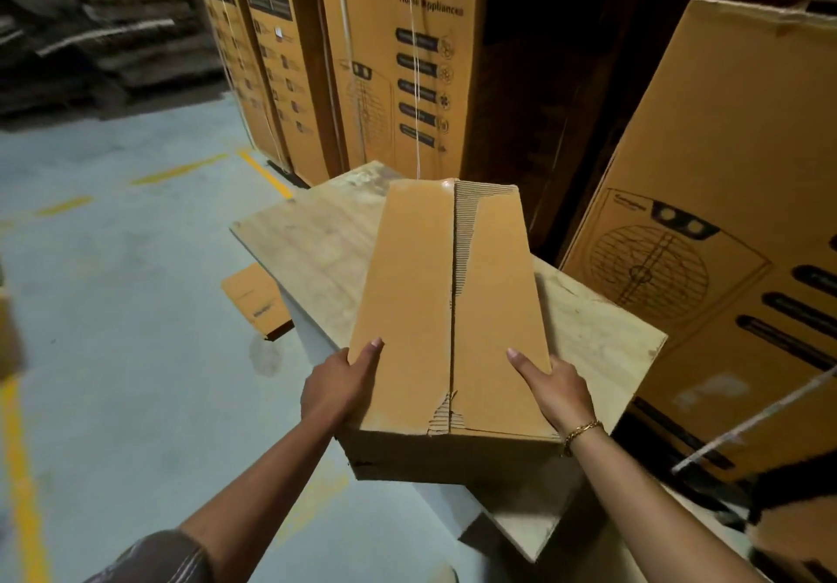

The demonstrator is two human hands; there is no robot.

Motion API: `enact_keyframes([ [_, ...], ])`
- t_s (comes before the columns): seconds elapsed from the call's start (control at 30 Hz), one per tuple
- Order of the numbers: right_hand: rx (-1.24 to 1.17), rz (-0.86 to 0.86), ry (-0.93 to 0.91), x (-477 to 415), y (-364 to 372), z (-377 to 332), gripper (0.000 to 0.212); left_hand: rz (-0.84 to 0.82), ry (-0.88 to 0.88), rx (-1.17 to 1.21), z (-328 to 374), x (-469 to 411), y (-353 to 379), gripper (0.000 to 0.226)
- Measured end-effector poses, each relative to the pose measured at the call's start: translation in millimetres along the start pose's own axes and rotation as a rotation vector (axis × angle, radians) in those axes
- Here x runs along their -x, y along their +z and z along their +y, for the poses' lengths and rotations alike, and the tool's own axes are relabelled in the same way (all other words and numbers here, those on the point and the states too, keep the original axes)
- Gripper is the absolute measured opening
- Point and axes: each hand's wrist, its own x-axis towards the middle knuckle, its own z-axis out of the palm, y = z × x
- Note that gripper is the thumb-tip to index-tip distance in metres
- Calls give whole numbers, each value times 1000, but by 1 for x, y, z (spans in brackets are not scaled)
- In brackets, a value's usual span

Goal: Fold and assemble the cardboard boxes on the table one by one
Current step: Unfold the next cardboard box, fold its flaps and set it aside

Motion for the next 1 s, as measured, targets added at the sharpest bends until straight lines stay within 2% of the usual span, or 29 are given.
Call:
enact_keyframes([
  [0.1,40,-17,25,-42,18,-25,83,22,12,-28,13,-40,-11,110],
  [0.23,57,-6,35,-86,45,-61,86,8,75,-109,34,-104,-25,87],
  [0.3,91,19,39,-105,58,-76,94,-15,109,-151,41,-140,-32,87],
  [0.37,121,52,47,-123,71,-87,93,-20,153,-187,44,-176,-35,88],
  [0.43,164,85,64,-137,83,-99,86,-7,237,-211,47,-206,-37,77],
  [0.5,190,123,91,-147,94,-109,81,37,392,-218,55,-228,-40,57],
  [0.53,207,140,105,-150,98,-113,80,41,467,-243,60,-236,-41,53],
  [0.63,238,171,150,-155,107,-118,84,-21,566,-393,76,-252,-38,74],
  [0.73,283,211,166,-151,113,-122,87,-127,599,-520,95,-254,-31,113],
  [0.8,326,235,169,-149,114,-124,84,-165,621,-562,100,-253,-25,130],
  [1.0,437,272,166,-145,114,-127,81,-196,622,-569,108,-256,-22,126],
])
